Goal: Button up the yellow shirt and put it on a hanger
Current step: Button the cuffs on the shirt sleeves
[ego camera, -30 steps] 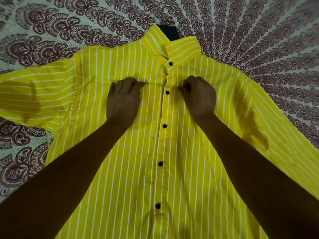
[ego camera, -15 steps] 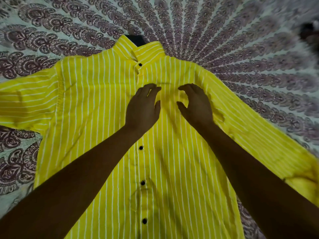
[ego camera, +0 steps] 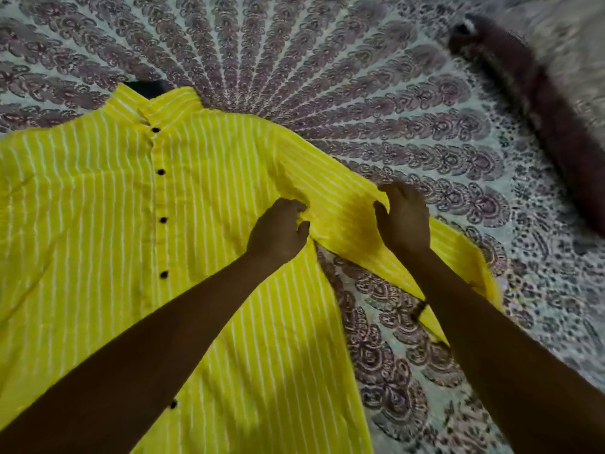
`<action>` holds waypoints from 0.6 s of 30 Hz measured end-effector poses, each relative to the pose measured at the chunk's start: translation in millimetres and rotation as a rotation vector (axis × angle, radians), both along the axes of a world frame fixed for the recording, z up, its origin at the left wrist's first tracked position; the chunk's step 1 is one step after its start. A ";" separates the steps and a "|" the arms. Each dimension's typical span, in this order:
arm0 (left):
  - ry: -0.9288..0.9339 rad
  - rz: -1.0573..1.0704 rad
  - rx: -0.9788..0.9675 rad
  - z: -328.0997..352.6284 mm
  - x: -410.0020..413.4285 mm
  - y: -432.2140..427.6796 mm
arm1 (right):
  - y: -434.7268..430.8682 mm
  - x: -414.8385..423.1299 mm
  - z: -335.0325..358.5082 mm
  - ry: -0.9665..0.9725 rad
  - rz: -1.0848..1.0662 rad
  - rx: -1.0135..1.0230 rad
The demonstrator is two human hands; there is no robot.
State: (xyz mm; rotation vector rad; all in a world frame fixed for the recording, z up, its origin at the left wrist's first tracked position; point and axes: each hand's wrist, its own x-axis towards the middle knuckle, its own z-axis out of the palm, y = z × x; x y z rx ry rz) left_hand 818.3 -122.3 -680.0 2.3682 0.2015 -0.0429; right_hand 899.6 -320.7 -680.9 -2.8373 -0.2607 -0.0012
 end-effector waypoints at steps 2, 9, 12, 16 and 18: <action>0.050 0.058 0.016 -11.6 -1.5 -24.0 | -37.3 9.4 -10.1 0.131 -0.076 -0.124; -0.017 0.265 0.172 -32.5 9.4 -82.6 | -105.8 47.4 -29.4 0.356 0.182 -0.083; -0.089 0.363 0.301 -38.9 6.0 -80.7 | -114.8 66.4 -20.1 0.309 0.067 0.087; -0.028 0.525 0.281 -40.9 4.6 -75.5 | -134.7 112.5 -18.7 0.270 -0.032 0.078; -0.012 0.463 0.432 -43.0 3.1 -70.5 | -138.4 131.4 -24.3 0.309 -0.043 0.019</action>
